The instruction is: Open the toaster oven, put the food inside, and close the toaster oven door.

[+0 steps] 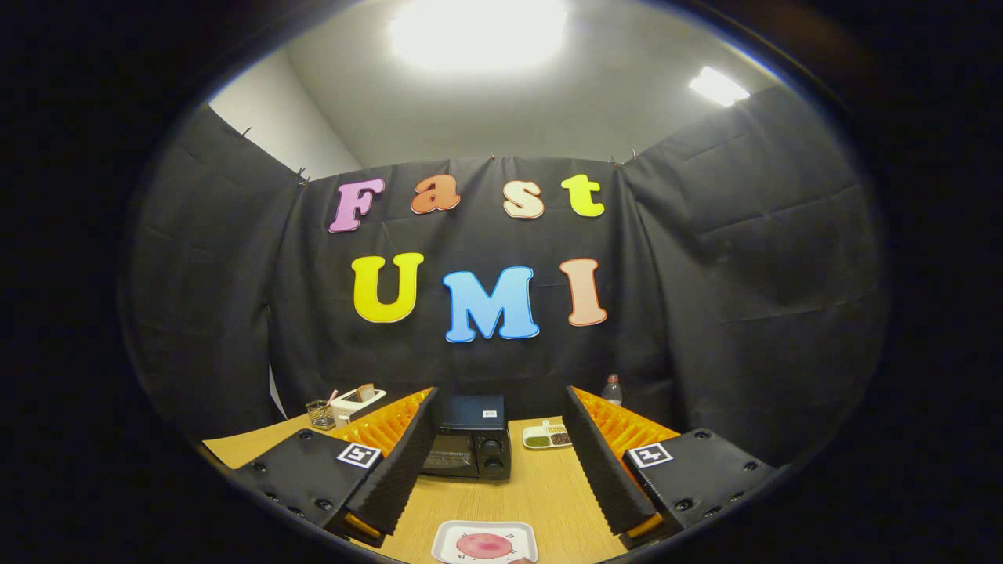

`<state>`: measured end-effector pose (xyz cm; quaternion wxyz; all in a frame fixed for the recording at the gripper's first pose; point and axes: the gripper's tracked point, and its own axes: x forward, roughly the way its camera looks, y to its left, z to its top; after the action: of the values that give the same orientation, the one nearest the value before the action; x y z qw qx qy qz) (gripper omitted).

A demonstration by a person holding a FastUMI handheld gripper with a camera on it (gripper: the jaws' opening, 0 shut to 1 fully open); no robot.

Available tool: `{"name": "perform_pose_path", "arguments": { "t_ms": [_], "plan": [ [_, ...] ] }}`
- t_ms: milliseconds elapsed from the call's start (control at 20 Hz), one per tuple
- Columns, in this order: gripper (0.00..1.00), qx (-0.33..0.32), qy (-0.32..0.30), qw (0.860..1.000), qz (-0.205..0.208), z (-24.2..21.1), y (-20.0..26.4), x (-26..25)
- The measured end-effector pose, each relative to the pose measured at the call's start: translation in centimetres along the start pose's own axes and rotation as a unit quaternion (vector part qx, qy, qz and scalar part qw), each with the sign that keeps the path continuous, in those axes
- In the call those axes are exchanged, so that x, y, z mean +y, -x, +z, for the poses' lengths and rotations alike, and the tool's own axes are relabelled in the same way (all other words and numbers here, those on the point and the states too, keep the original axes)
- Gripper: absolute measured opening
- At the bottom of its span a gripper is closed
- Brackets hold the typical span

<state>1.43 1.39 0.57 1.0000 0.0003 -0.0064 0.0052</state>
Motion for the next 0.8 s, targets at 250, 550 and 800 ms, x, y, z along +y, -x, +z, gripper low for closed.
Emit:
{"name": "perform_pose_path", "arguments": {
  "t_ms": [250, 550, 800],
  "plan": [
    [0.98, -0.003, -0.005, 1.0, 0.014, 0.0, -1.7, 1.8],
    [0.98, 0.001, -0.022, 0.999, 0.036, -0.6, -5.6, 5.4],
    [0.99, 0.015, -0.033, 0.998, 0.059, -2.2, -8.9, 9.1]
  ]
}}
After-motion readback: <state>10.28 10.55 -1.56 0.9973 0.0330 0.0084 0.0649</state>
